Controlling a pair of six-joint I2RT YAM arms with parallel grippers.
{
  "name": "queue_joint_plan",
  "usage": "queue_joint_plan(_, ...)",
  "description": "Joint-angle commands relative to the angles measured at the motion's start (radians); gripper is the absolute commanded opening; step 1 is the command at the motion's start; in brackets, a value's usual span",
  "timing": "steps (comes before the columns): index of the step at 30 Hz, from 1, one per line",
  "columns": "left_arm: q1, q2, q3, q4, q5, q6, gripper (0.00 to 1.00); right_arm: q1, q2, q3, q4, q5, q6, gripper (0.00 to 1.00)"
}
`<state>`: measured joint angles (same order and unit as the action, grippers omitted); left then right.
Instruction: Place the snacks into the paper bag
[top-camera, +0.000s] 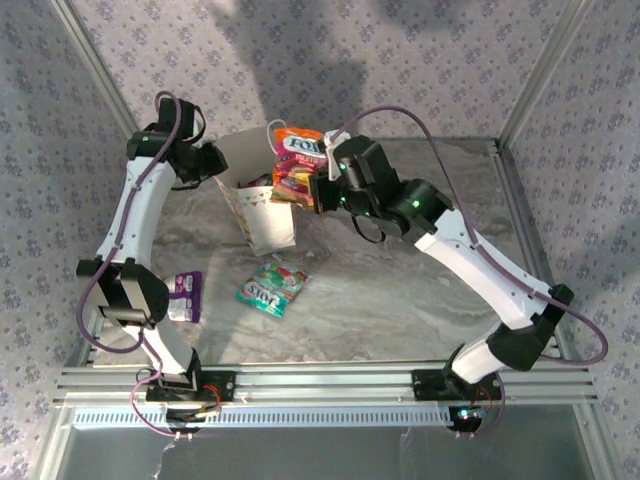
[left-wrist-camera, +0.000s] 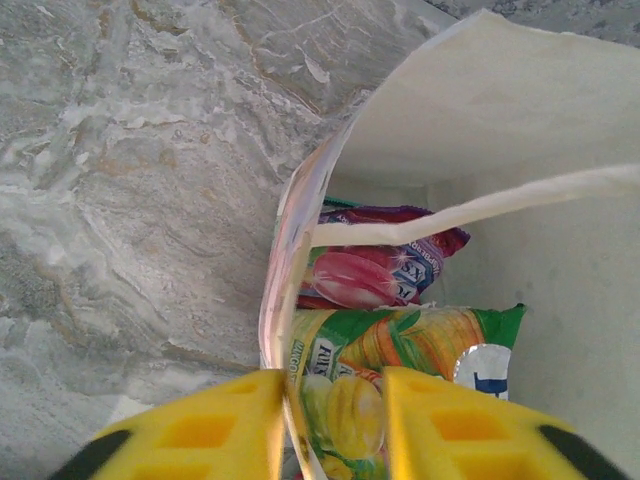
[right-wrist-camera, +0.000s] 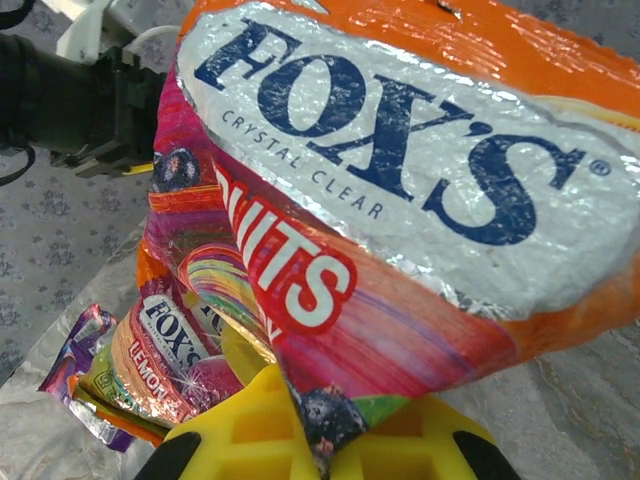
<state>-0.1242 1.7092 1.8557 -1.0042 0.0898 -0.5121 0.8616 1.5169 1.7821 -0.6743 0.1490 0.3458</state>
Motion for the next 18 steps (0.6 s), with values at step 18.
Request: queue_joint_plan(18, 0.011, -0.022, -0.089, 0.104, 0.138, 0.02, 0.03, 0.014, 0.197, 0.247, 0.143, -0.081, -0.083, 0.04)
